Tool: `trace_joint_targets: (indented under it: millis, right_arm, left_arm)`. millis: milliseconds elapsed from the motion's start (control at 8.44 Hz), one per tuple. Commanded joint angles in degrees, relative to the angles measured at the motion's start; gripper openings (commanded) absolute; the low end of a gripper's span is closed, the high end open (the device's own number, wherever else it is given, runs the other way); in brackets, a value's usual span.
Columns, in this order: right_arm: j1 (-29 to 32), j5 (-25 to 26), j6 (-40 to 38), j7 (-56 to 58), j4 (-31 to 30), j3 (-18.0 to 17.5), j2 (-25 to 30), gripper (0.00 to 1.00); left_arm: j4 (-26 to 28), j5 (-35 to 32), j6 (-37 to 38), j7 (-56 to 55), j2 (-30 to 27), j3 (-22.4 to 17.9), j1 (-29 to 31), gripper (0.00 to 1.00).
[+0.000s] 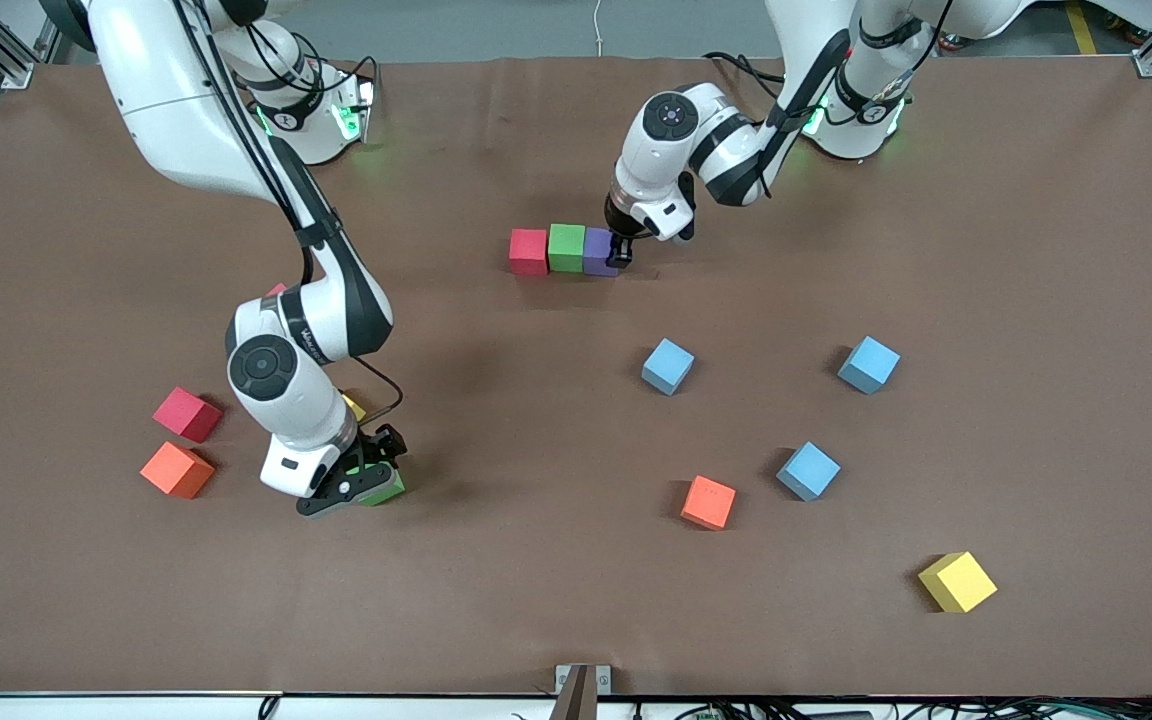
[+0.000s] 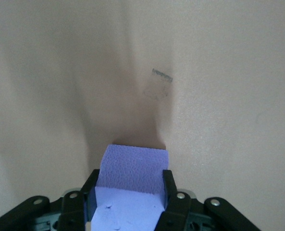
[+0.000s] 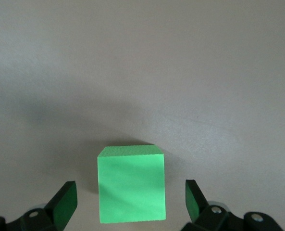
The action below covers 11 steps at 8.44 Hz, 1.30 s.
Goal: Arrange 11 blocks into digit 3
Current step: 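Reach and grasp the green cube near the yellow cube with the right gripper, then lift the green cube with the right gripper while the left gripper reaches blue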
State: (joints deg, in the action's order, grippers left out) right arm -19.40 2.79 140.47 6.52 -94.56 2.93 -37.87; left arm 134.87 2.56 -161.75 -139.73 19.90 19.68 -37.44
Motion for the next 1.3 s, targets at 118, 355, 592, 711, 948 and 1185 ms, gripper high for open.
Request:
trace_joint_targets:
  millis: [118, 355, 592, 711, 948, 1185]
  right_arm:
    - [0.16, 0.72, -0.02, 0.43, 0.43, -0.20, -1.94, 0.99]
    - [0.07, 0.72, 0.07, 0.34, 0.52, -0.20, -2.82, 0.99]
    - [0.07, 0.64, 0.33, 0.34, 0.61, -0.20, -3.61, 0.98]
    - [0.16, 0.64, 0.25, -0.10, 0.61, -0.29, -3.70, 0.69]
    - [0.16, -0.06, 0.07, -0.45, 0.70, -0.29, -3.61, 0.30]
    - [0.42, -0.24, -0.02, -0.54, 0.70, -0.38, -3.44, 0.24]
  left_arm:
    - [-0.48, 0.86, -1.02, -0.89, 1.01, 0.36, -0.17, 0.52]
    - [-0.48, 0.78, -1.03, -0.80, 0.93, 0.36, -0.17, 0.84]
    - [-0.48, 0.78, -0.94, -0.89, 0.49, 0.44, -0.17, 1.00]
    - [-0.48, 0.78, -0.76, -1.06, -0.04, 0.53, -0.61, 1.00]
    - [-0.48, 0.78, 2.55, -1.07, -3.54, 1.23, -0.79, 1.00]
    - [-0.57, 0.17, 7.39, -0.28, -9.16, 1.15, 0.17, 1.00]
